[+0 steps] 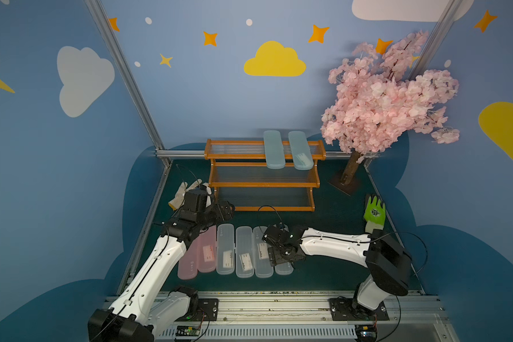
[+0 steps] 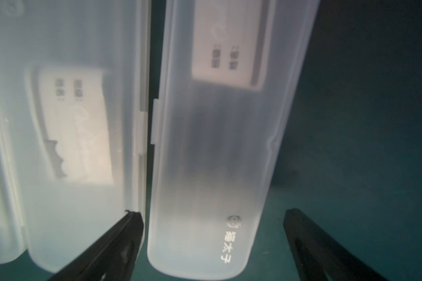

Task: Place the pencil cases on the shelf according to color
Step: Pick up the pencil case from the center of the board.

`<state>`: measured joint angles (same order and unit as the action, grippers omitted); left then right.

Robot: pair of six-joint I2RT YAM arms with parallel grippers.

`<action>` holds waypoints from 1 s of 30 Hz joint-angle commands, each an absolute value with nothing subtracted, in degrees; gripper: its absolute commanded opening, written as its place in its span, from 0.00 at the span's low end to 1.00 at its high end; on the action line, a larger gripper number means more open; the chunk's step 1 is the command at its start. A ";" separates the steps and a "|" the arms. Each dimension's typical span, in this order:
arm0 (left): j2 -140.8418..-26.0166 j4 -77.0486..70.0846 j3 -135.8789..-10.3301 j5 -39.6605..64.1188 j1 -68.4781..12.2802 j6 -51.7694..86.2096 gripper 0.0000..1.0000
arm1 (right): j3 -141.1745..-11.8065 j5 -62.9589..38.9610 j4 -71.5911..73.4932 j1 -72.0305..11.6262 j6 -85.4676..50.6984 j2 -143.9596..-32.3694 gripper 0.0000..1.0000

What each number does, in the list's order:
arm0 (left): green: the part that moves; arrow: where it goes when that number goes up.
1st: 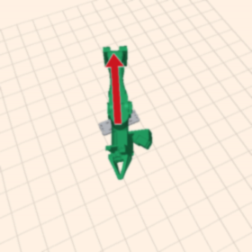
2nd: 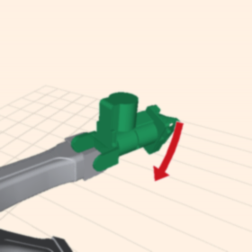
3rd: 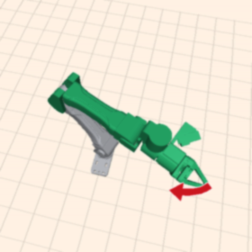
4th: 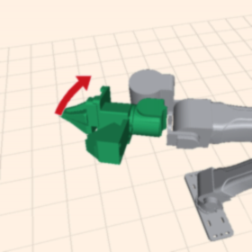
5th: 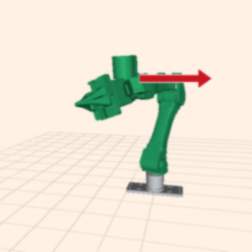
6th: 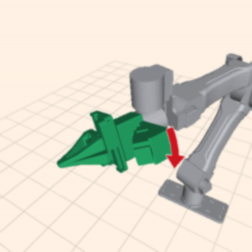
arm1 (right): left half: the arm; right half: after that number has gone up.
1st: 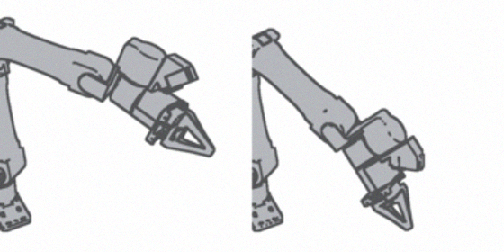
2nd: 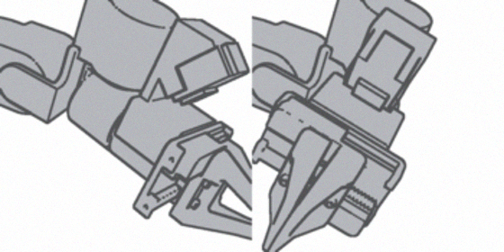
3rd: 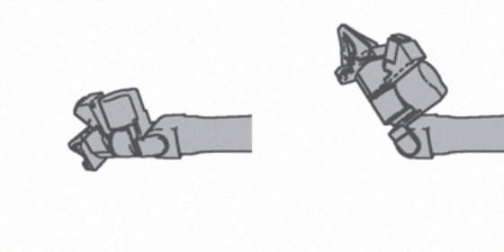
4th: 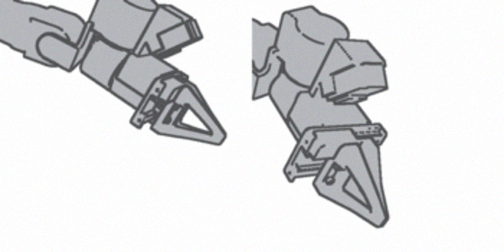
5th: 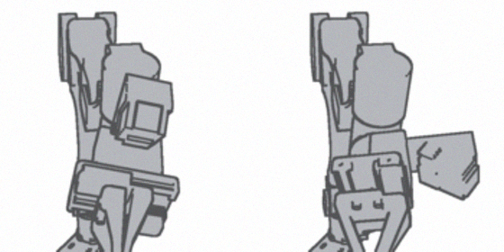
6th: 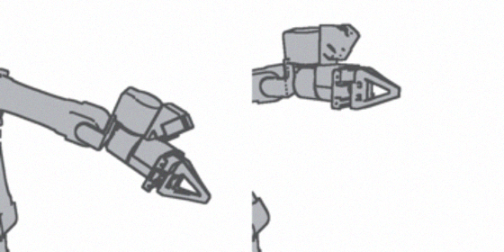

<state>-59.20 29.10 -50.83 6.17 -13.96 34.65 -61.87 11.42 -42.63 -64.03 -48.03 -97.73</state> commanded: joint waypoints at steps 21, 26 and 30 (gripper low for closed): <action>-59.78 29.34 -50.80 6.13 -14.50 33.75 1.00 | -49.08 9.71 -37.21 -64.89 -53.52 -92.03 0.97; -59.66 29.53 -51.20 5.92 -14.84 33.93 1.00 | -48.87 11.20 -39.61 -66.82 -54.98 -92.58 0.95; -59.62 29.64 -51.50 5.63 -15.06 34.08 1.00 | -48.58 11.40 -39.60 -68.03 -56.14 -93.83 0.90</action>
<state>-59.81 29.56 -50.83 5.76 -14.81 33.93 -50.17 11.25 -36.84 -66.83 -54.89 -92.18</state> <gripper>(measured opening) 0.998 0.909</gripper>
